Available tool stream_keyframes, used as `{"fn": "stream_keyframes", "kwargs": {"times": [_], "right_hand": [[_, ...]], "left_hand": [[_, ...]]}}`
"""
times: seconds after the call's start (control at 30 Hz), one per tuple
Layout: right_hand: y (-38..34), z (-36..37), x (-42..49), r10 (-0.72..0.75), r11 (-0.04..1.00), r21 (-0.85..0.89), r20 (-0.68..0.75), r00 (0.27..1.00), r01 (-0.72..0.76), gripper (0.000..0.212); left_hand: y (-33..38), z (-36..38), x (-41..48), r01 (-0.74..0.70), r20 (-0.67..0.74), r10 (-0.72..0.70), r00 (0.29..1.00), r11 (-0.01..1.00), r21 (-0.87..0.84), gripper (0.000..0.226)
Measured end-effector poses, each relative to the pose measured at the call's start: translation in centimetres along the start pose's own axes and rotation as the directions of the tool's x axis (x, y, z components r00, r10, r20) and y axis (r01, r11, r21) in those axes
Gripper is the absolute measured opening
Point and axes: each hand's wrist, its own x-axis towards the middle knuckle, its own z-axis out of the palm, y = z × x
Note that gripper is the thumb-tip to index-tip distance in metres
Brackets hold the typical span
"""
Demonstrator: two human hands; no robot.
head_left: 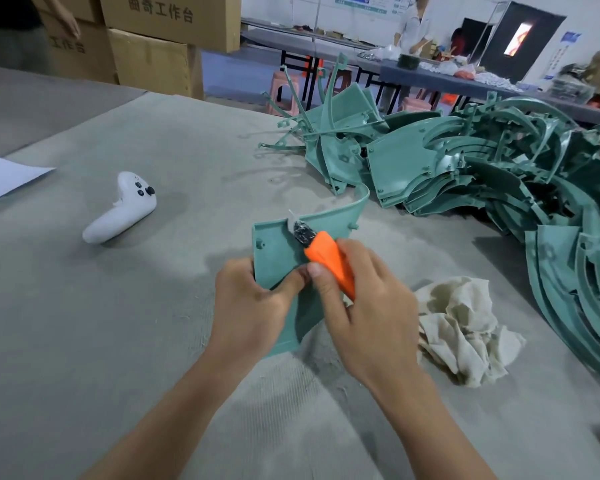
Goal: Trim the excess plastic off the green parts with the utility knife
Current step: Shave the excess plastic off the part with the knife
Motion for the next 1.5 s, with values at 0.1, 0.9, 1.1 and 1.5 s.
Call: {"fn": "stream_keyframes", "kwargs": {"times": [0.1,0.9,1.1,1.5], "right_hand": [[0.3,-0.2,0.2,0.069,0.998,0.000,-0.012,0.998,-0.069,0.037],[2.0,-2.2,0.7,-0.029,0.937,0.349,0.157,0.987,-0.027,0.031],[1.1,-2.0,0.6,-0.095,0.913,0.407,0.218,0.971,-0.002,0.030],[2.1,-1.8,0.9,-0.010,0.572,0.686,0.554,0.832,-0.450,0.045]], "left_hand": [[-0.1,0.0,0.2,-0.010,-0.015,0.011,1.000,0.999,0.049,0.019],[-1.1,-0.9,0.6,-0.362,-0.022,0.391,0.920,0.871,0.332,0.047],[-1.2,-1.0,0.6,-0.374,-0.027,0.411,0.911,0.853,0.363,0.050],[-1.4,-0.9,0.5,-0.413,0.000,0.443,0.897,0.835,0.363,0.057]]}}
